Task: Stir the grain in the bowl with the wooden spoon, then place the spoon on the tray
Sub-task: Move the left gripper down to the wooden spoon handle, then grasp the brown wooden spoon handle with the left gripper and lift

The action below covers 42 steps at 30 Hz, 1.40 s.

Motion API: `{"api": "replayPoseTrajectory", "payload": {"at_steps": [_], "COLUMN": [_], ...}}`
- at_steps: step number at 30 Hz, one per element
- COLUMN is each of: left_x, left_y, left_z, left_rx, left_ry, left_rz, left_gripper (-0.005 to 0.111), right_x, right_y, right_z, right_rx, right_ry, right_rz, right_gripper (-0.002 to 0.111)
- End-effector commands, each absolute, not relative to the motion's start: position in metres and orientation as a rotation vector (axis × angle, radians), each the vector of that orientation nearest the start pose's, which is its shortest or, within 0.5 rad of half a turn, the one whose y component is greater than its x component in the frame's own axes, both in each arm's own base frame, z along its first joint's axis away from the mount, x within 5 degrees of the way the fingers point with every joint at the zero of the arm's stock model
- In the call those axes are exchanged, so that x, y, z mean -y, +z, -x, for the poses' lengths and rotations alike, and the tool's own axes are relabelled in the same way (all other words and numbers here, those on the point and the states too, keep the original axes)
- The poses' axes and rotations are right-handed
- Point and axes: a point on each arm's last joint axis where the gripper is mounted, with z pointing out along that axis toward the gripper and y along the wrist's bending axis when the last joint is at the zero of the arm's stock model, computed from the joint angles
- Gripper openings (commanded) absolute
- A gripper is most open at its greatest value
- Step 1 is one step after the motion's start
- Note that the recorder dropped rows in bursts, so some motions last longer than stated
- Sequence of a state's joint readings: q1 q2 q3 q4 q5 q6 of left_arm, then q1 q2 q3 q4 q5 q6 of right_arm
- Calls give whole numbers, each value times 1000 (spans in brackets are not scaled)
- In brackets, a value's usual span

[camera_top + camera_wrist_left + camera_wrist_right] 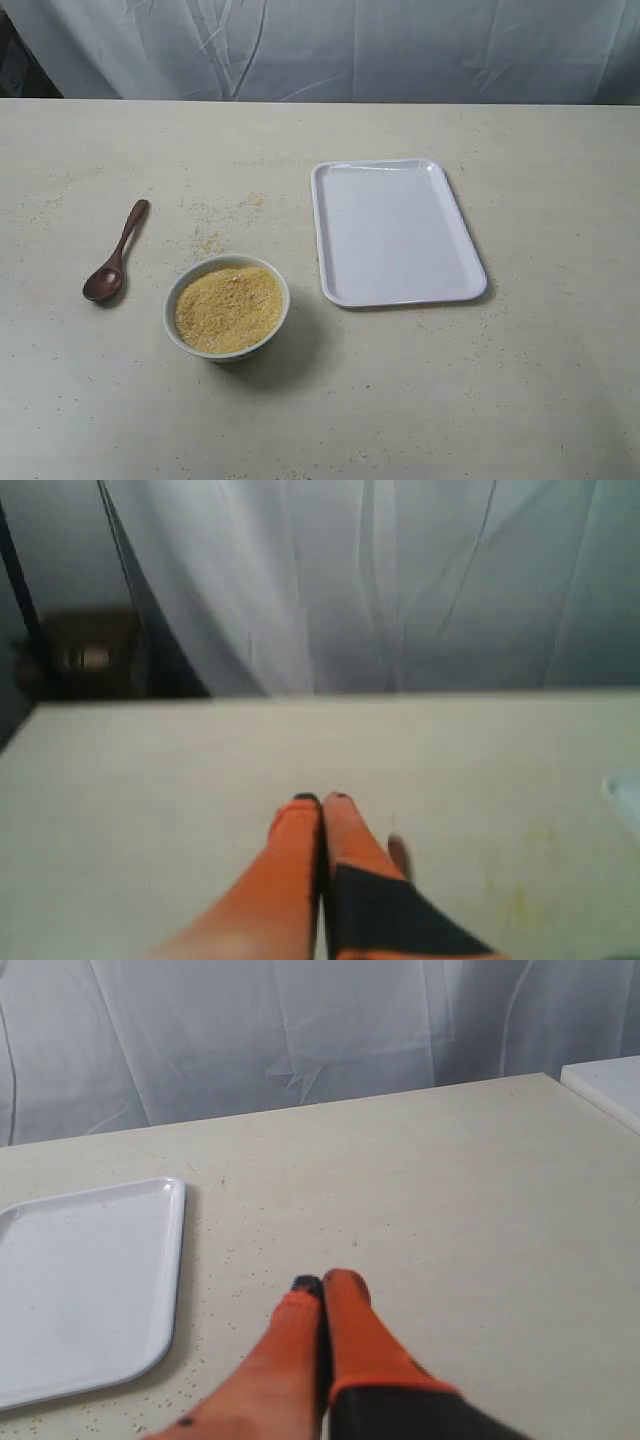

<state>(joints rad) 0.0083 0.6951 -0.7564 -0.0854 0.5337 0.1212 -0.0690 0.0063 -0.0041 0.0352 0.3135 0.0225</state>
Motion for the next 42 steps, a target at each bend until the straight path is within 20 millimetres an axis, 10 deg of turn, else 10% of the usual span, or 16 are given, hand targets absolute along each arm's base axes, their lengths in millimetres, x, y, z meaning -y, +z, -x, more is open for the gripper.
{"api": "replayPoseTrajectory", "payload": {"at_steps": [1, 9, 14, 24, 42], "left_x": [-1, 42, 65, 74, 73], "left_y": [318, 205, 187, 158, 117], "left_z": [-224, -325, -345, -366, -376], "left_rx": [-2447, -2745, -2746, -2689, -2706], "left_ry": [40, -87, -98, -101, -48], "left_rz": [-114, -153, -223, -232, -297], "left_gripper": [0, 0, 3, 43, 44], "right_x": [3, 3, 3, 3, 3], "right_y": [186, 186, 186, 186, 186], "right_z": [-54, -54, -54, -54, -54], "right_rx": [-1786, -1786, -1786, -1786, -1786], "right_ry": [-6, -6, -6, -4, -4], "right_rz": [-102, -102, -102, -103, -103], "right_gripper": [-1, -1, -1, -1, -1]}}
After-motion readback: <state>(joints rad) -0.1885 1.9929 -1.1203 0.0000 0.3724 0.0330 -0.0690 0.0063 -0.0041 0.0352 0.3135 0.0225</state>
